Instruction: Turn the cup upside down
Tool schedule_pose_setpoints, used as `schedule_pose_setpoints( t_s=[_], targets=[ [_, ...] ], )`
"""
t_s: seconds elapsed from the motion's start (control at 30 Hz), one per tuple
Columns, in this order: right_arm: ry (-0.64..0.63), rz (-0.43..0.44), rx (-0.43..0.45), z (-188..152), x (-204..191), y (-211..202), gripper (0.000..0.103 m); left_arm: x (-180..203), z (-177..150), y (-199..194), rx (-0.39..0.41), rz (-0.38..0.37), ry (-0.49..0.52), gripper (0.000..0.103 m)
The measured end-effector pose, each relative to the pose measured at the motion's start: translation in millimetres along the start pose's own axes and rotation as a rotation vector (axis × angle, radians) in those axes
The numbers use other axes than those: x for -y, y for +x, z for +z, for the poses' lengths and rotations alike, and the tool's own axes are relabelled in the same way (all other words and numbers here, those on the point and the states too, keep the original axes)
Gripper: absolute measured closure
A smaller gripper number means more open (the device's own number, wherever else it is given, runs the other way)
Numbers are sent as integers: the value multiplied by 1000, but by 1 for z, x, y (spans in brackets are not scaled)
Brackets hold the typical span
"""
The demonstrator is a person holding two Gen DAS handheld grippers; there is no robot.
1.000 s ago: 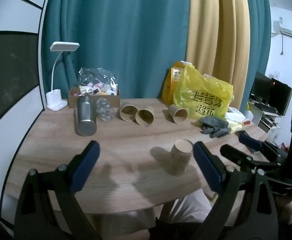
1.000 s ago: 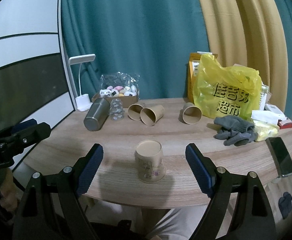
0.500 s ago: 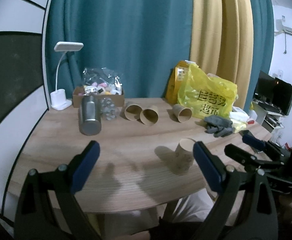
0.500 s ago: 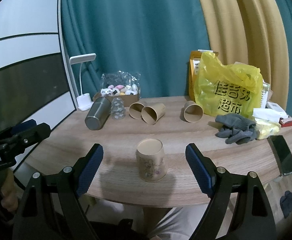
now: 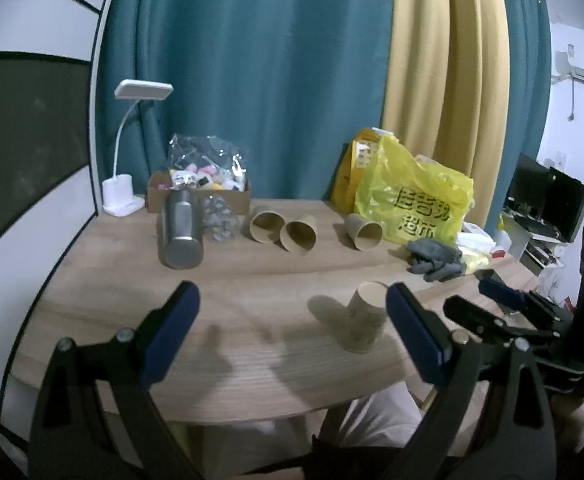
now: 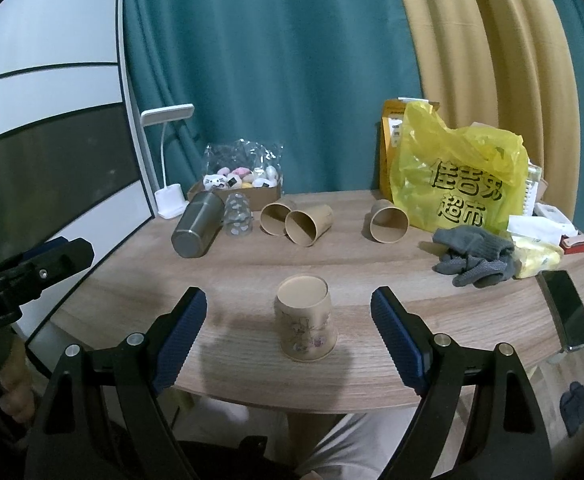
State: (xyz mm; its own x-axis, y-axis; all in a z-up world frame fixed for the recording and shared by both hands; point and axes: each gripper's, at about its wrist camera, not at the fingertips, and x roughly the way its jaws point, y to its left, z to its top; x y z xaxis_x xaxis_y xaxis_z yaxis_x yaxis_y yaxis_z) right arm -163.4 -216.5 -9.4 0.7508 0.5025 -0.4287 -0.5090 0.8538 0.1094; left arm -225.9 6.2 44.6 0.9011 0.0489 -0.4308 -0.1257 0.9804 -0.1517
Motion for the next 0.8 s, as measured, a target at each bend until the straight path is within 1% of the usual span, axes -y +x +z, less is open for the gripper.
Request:
schedule_pose_setpoints(
  t_s=[0.8],
  targets=[
    [13, 14, -26, -1, 2, 5, 16, 1, -1, -2, -2, -2, 3, 8]
  ],
)
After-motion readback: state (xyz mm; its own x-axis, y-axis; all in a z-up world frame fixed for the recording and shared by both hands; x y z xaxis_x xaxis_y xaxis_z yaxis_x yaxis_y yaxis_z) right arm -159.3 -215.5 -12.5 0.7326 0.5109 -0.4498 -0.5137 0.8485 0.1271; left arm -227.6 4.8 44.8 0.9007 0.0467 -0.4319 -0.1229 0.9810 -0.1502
